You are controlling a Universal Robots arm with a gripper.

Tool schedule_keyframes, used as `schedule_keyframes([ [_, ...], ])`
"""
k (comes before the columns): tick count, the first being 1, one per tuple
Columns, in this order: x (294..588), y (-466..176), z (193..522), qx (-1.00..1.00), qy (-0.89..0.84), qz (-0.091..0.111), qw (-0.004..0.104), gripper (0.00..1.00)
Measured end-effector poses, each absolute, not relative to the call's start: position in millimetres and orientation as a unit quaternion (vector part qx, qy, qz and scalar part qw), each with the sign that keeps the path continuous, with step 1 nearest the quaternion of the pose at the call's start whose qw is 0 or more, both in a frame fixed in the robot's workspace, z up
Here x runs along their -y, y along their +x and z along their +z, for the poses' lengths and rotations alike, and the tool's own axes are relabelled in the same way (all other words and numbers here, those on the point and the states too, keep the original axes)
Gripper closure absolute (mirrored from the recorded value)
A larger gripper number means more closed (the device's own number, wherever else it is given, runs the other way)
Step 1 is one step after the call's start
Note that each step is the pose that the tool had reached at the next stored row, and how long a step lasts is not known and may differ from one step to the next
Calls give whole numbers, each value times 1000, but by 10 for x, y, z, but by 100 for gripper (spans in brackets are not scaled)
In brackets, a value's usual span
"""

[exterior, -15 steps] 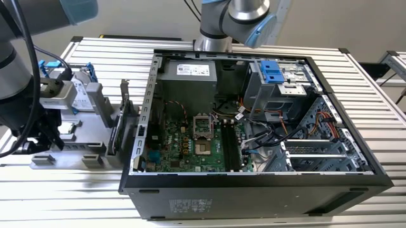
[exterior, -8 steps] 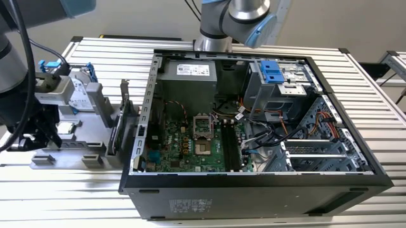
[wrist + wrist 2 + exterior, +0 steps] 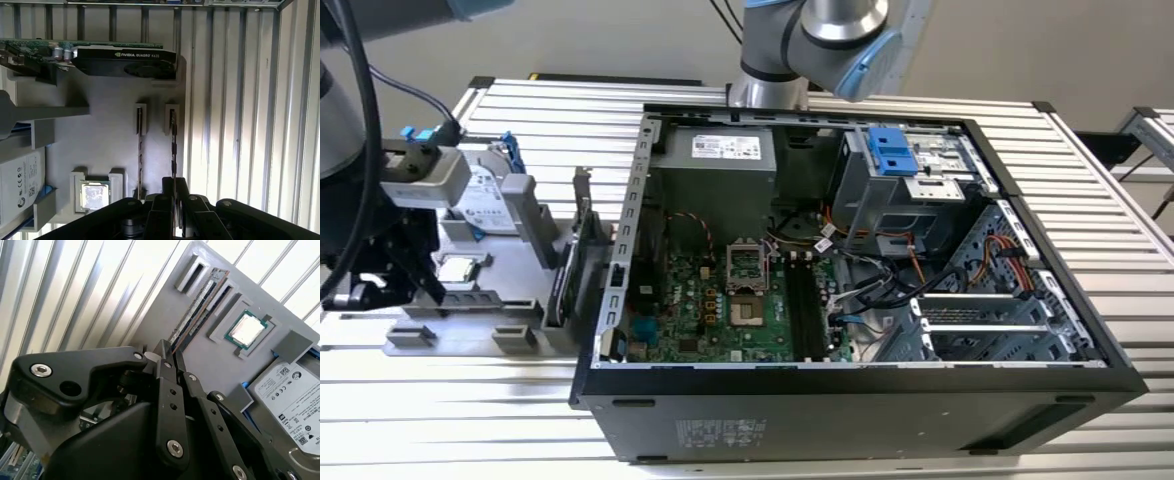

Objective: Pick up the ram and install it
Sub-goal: 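Pick up the ram and move it above insertion slot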

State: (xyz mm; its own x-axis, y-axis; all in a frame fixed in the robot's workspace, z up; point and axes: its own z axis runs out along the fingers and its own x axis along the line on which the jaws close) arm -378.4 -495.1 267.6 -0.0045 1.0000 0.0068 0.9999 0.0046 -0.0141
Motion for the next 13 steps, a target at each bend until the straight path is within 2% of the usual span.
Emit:
schedule_keyframes([
  [13,4951,-3784,2877,709,-705,3,7,100],
])
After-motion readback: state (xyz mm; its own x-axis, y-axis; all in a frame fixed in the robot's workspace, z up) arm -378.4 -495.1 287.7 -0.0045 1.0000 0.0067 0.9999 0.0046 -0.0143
